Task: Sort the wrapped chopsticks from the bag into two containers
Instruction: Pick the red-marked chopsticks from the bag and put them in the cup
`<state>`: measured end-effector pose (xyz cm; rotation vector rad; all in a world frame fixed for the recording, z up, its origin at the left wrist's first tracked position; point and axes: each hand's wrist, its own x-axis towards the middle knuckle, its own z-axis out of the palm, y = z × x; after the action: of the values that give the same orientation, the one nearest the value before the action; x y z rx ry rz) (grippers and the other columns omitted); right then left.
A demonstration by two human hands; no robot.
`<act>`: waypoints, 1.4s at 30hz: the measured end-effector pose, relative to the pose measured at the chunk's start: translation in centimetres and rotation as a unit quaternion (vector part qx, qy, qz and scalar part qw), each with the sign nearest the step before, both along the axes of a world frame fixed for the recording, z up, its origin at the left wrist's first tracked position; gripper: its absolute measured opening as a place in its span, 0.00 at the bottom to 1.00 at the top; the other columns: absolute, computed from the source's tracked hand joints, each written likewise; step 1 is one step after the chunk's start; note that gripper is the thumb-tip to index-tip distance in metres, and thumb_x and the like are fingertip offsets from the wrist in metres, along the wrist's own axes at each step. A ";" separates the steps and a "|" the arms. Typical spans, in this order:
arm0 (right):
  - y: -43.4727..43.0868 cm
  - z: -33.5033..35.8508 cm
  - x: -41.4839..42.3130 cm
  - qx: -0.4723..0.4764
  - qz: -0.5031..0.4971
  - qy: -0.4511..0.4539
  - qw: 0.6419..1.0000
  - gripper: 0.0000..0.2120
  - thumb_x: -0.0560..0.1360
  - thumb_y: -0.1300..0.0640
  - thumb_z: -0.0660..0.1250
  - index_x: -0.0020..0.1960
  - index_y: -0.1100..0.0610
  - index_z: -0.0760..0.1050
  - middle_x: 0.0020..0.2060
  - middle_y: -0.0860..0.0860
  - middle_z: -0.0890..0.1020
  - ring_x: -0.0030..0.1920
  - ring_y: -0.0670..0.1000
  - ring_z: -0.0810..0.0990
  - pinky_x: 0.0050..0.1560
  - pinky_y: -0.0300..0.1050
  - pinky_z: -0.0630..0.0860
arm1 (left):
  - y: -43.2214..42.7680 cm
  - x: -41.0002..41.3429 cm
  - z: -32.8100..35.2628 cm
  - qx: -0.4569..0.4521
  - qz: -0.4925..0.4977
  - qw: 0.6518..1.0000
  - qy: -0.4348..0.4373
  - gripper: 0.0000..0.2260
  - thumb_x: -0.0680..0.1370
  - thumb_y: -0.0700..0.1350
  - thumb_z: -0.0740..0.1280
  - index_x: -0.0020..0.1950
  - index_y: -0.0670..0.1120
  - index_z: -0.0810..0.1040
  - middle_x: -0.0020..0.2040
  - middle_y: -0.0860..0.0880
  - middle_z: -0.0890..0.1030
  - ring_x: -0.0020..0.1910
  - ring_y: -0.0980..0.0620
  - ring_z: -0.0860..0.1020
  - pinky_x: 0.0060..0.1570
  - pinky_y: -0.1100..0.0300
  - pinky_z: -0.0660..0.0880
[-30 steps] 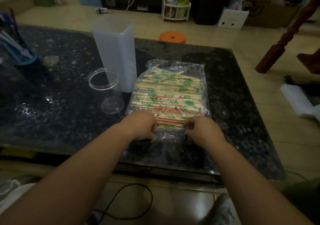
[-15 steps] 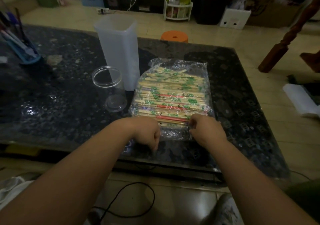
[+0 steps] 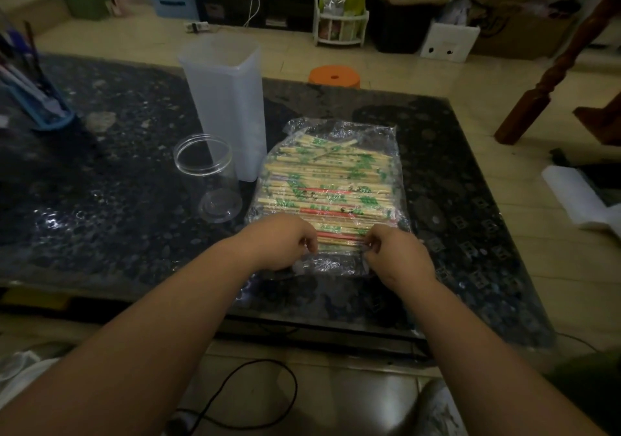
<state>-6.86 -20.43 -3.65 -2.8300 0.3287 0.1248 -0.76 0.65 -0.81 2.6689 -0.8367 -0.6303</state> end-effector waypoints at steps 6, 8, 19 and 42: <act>0.2 0.1 -0.3 0.001 0.006 -0.020 1.000 0.09 0.75 0.57 0.64 0.49 0.48 0.81 0.47 0.49 0.83 0.47 0.54 0.79 0.40 0.44 0.71 | -0.1 -0.2 -0.4 0.028 -0.041 0.993 -0.106 0.13 0.79 0.42 0.65 0.61 0.53 0.81 0.60 0.51 0.79 0.59 0.48 0.76 0.58 0.52 0.74; 0.1 0.0 -0.3 -0.004 0.011 -0.018 1.000 0.08 0.75 0.57 0.64 0.48 0.49 0.81 0.47 0.50 0.82 0.44 0.53 0.77 0.39 0.45 0.71 | -0.1 -0.1 -0.6 0.045 -0.046 0.993 -0.102 0.12 0.78 0.43 0.66 0.61 0.53 0.80 0.59 0.51 0.79 0.59 0.48 0.76 0.58 0.52 0.74; -0.2 4.1 -1.1 0.161 0.024 0.019 0.986 0.07 0.72 0.59 0.70 0.38 0.50 0.76 0.35 0.45 0.80 0.38 0.46 0.79 0.40 0.43 0.78 | 0.0 -0.3 -0.3 0.087 -0.061 0.991 -0.087 0.16 0.75 0.50 0.73 0.62 0.54 0.78 0.59 0.52 0.78 0.57 0.50 0.76 0.56 0.53 0.75; 0.9 5.4 -2.0 0.049 0.161 0.152 0.974 0.06 0.76 0.56 0.66 0.45 0.44 0.76 0.44 0.44 0.79 0.46 0.47 0.78 0.46 0.43 0.76 | 0.8 -0.9 -0.4 0.102 -0.062 0.985 -0.122 0.13 0.73 0.52 0.73 0.56 0.53 0.77 0.56 0.53 0.75 0.55 0.50 0.75 0.51 0.54 0.74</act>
<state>-8.89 -19.50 1.70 -2.7389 -0.0773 0.6265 -1.64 1.48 -1.17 2.9402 -1.0628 -0.4419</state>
